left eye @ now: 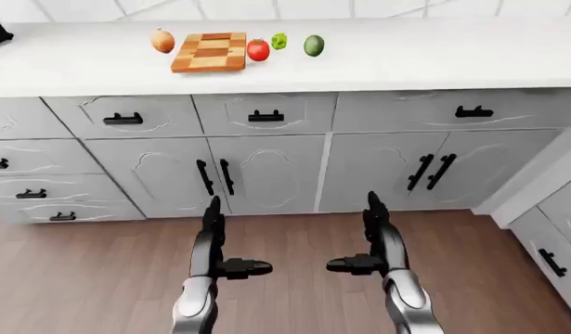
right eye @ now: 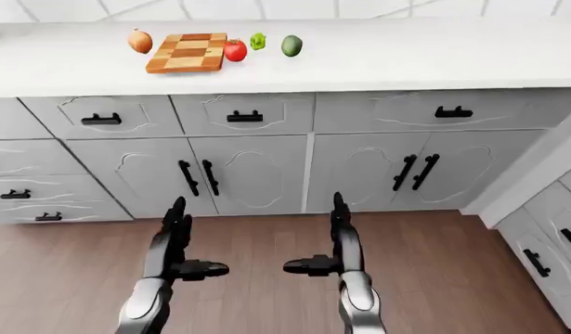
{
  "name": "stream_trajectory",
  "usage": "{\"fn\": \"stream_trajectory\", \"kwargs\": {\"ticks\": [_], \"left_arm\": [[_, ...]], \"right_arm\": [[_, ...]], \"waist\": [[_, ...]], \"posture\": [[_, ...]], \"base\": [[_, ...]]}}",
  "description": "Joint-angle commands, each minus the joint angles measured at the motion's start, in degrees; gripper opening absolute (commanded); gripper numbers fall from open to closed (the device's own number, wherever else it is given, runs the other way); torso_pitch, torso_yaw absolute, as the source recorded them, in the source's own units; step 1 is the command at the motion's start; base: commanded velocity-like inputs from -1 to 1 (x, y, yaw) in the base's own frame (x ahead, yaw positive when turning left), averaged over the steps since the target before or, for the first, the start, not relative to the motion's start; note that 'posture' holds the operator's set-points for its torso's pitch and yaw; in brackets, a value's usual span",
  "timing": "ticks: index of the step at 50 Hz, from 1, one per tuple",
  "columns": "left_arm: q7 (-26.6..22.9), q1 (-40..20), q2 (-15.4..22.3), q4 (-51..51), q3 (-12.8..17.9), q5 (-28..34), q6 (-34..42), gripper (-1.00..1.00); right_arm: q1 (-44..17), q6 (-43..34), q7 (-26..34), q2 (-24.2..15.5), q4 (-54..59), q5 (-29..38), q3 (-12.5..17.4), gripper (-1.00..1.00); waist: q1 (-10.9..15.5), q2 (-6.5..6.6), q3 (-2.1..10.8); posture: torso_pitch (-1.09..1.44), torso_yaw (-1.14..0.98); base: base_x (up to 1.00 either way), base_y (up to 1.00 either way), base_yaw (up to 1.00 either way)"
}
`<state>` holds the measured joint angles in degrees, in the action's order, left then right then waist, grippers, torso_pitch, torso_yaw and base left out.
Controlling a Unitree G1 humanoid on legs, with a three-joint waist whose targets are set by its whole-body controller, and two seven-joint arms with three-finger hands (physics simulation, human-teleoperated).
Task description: Place the avocado, onion, tomato and bell pepper on the cutting board.
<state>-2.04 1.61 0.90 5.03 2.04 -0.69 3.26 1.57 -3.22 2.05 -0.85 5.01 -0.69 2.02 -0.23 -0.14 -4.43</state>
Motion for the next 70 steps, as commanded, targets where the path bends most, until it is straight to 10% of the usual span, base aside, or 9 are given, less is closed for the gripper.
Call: {"fn": "stream_trajectory", "kwargs": {"ticks": [1,3,5,12,34,45,52,55,70], "left_arm": [[1.08,-6.76,1.09,-9.27,0.85,-0.12,5.32,1.0],[1.14,-8.38,1.68,-12.68,1.14,0.36,9.5,1.0],[0.63,-9.9,2.61,-16.04,1.1,1.75,13.53,1.0],[-0.3,-17.86,5.3,-25.48,4.5,3.15,25.65,1.0],[-0.94,-34.19,15.7,-33.88,10.49,1.69,41.89,1.0],[-0.77,-35.46,17.5,-36.17,11.66,0.3,45.05,1.0],[-0.54,-35.09,17.55,-36.92,11.5,0.48,45.21,1.0],[-0.73,-34.86,17.89,-37.36,11.9,0.6,45.68,1.0],[-0.78,-33.33,17.72,-38.6,12.2,1.18,45.95,1.0]], "right_arm": [[-6.61,-4.83,-1.56,-0.52,-9.92,-1.34,1.15,1.0],[-8.39,-8.41,-1.26,-1.49,-13.29,0.12,0.44,1.0],[-10.55,-12.47,-1.16,-2.19,-16.62,0.5,1.01,1.0],[-20.82,-22.67,-1.04,-4.38,-25.19,-1.01,3.39,1.0],[-36.44,-34.29,-4.58,-13.11,-31.43,-9.9,8.72,1.0],[-36.88,-33.3,-5.49,-13.51,-30.51,-10.71,8.68,1.0],[-35.91,-33.07,-5.4,-13.36,-31.78,-10.64,8.71,1.0],[-35.52,-32.94,-5.53,-13.18,-31.78,-10.93,8.96,1.0],[-35.71,-32.86,-5.69,-12.92,-32.07,-11.49,8.34,1.0]], "waist": [[-0.12,-0.45,0.05],[0.42,-0.05,4.02],[0.33,-0.42,1.51],[0.51,-0.18,5.03],[-0.08,2.75,3.2],[-0.04,-2.91,3.01],[-1.18,1.17,2.36],[-1.05,7.75,4.29],[0.42,-1.93,2.67]], "posture": [[0.0,0.0],[0.0,0.0],[0.0,0.0],[0.0,0.0],[0.0,0.0],[0.0,0.0],[0.0,0.0],[0.0,0.0],[0.0,0.0]], "base": [[0.0,0.0,0.0],[0.0,0.0,0.0],[0.0,0.0,0.0],[0.0,0.0,0.0],[0.1,0.08,0.0],[0.29,0.26,0.0],[0.33,0.34,0.0],[0.38,0.33,0.0],[0.44,0.33,0.0]]}}
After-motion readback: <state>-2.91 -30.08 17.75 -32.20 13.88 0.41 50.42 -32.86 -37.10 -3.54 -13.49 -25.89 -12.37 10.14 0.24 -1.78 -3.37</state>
